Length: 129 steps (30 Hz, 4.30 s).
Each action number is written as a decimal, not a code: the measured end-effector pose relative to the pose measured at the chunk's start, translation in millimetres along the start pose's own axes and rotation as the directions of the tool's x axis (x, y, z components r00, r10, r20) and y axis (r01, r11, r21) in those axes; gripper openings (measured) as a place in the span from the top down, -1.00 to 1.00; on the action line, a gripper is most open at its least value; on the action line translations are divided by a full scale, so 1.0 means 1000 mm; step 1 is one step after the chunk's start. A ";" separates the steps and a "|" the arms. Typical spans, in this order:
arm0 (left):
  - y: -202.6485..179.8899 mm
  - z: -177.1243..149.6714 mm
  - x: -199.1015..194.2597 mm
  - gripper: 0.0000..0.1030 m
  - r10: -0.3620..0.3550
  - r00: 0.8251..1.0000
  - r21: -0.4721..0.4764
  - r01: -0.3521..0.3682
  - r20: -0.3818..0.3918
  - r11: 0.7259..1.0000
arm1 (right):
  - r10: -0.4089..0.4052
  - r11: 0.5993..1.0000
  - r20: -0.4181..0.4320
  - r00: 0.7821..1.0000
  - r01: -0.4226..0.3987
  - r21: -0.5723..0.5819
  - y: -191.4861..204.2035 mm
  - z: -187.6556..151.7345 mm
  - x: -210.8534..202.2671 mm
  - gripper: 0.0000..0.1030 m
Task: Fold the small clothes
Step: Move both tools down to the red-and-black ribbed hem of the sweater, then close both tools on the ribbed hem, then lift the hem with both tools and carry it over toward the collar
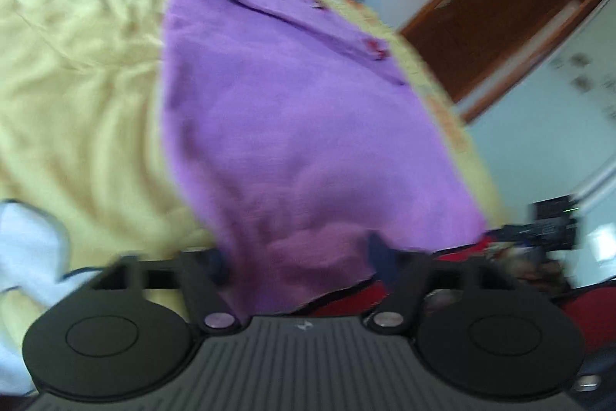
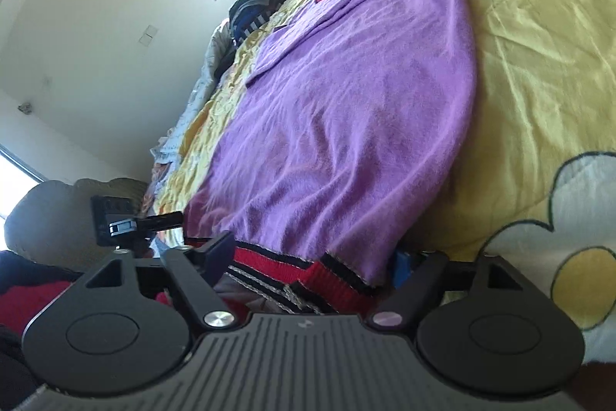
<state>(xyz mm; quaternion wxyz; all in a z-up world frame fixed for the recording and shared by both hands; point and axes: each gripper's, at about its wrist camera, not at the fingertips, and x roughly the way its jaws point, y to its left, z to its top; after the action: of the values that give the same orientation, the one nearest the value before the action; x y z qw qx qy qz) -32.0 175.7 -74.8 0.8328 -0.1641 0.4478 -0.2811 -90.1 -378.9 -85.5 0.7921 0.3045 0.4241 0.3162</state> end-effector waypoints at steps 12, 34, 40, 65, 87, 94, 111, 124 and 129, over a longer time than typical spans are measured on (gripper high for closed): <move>-0.066 -0.019 0.005 0.92 0.366 0.927 0.268 -0.374 0.082 0.888 | -0.181 0.984 0.050 0.982 0.180 0.013 0.004 -0.013 0.006 0.78; -0.119 0.028 -0.019 0.92 0.360 0.840 0.276 -0.489 0.407 0.828 | -0.073 0.984 0.224 0.972 0.106 -0.140 0.067 0.050 -0.001 0.79; -0.116 0.058 -0.019 0.92 0.354 0.809 0.234 -0.500 0.468 0.833 | -0.053 0.980 0.292 0.955 0.105 -0.167 0.069 0.085 0.010 0.79; -0.080 0.151 0.008 0.91 0.388 0.761 0.000 -0.454 0.520 0.891 | -0.131 0.975 0.474 0.870 0.201 -0.098 0.042 0.180 0.043 0.78; -0.062 0.207 0.046 0.91 0.464 0.764 -0.074 -0.486 0.449 0.871 | -0.163 0.975 0.495 0.853 0.217 -0.054 0.016 0.226 0.063 0.78; -0.060 0.222 0.056 0.91 0.475 0.762 -0.057 -0.505 0.440 0.861 | -0.184 0.969 0.494 0.850 0.240 -0.052 0.013 0.237 0.070 0.78; -0.050 0.265 0.076 0.91 0.470 0.780 -0.076 -0.485 0.414 0.871 | -0.206 0.976 0.495 0.844 0.216 0.036 -0.016 0.272 0.085 0.78; -0.027 0.297 0.110 0.91 0.491 0.796 -0.086 -0.495 0.354 0.864 | -0.240 0.971 0.474 0.847 0.219 0.101 -0.046 0.305 0.110 0.78; -0.019 0.308 0.122 0.91 0.500 0.797 -0.089 -0.502 0.338 0.860 | -0.251 0.968 0.466 0.849 0.224 0.112 -0.053 0.316 0.119 0.78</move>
<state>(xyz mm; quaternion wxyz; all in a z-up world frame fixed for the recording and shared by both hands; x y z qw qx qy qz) 273.6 92.5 23.7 0.9437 -0.0849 0.3191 -0.0186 248.4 -388.7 -38.9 0.8965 0.3391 0.2589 0.1198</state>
